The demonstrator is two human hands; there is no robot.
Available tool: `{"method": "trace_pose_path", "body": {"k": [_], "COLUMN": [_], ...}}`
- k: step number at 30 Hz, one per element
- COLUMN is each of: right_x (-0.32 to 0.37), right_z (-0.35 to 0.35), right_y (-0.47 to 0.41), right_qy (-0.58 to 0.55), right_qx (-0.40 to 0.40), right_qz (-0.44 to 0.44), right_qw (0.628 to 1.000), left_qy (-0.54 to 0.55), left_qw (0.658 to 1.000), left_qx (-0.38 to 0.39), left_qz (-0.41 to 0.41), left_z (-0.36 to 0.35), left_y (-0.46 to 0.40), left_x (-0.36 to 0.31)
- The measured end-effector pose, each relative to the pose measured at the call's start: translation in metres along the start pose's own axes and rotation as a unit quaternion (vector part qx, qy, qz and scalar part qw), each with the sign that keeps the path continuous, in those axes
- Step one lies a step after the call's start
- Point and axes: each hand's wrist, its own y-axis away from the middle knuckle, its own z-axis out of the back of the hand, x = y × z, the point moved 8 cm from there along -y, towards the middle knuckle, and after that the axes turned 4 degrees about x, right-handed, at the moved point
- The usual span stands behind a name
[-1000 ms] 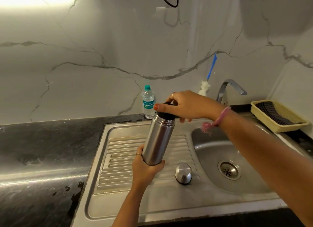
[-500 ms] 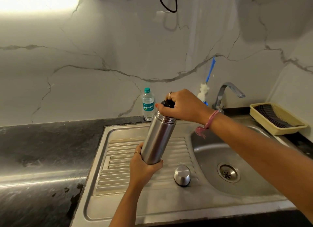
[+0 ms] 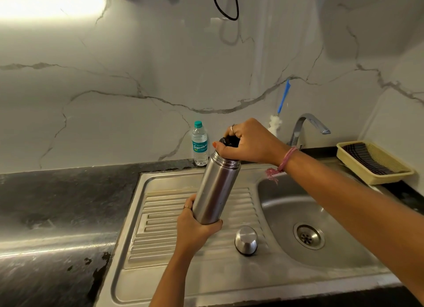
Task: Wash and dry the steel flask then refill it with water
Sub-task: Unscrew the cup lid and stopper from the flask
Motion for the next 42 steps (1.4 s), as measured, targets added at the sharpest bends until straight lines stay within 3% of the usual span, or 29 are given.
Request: {"method": "trace_pose_path", "body": {"k": [6,11,14,20,24,28,35,39,42], "right_x": [-0.001,-0.014,-0.020,-0.010,-0.011,-0.007,-0.015,-0.011,-0.013], "right_z": [-0.001,-0.013,-0.012,0.002,0.003,0.001,-0.001,0.008,0.018], "right_y": [-0.005,-0.006,-0.005,-0.011,-0.012,-0.016,-0.022,-0.020,-0.021], "right_qy": [0.020,0.066,0.076,0.084,0.019,-0.067,-0.147,-0.114,-0.063], "right_qx": [0.051,0.086,0.042,-0.030,-0.045,0.014,0.204,0.314,0.350], "right_qz": [-0.015,-0.152,-0.206,-0.137,-0.080,-0.012,-0.003,0.026,-0.020], "right_qw": [0.998,0.982,0.975,0.987,0.996,0.998,0.968,0.942,0.934], "left_qy": [-0.008,-0.022,-0.027,-0.021,-0.003,0.030,0.045,0.045,0.042], "left_qw": [1.000,0.998,0.997,0.998,1.000,1.000,0.999,0.999,0.999], "left_qx": [-0.008,-0.054,-0.072,-0.057,-0.027,0.001,0.017,0.024,0.018], "left_qz": [-0.006,-0.007,-0.011,-0.016,-0.003,0.005,0.014,0.014,0.014], "left_z": [-0.002,-0.004,-0.005,-0.011,-0.014,-0.024,-0.023,-0.024,-0.024], "left_y": [-0.001,0.000,-0.001,-0.005,-0.011,-0.011,-0.018,-0.018,-0.018], "left_x": [-0.004,-0.008,-0.013,-0.013,-0.008,-0.004,0.001,-0.001,-0.001]}}
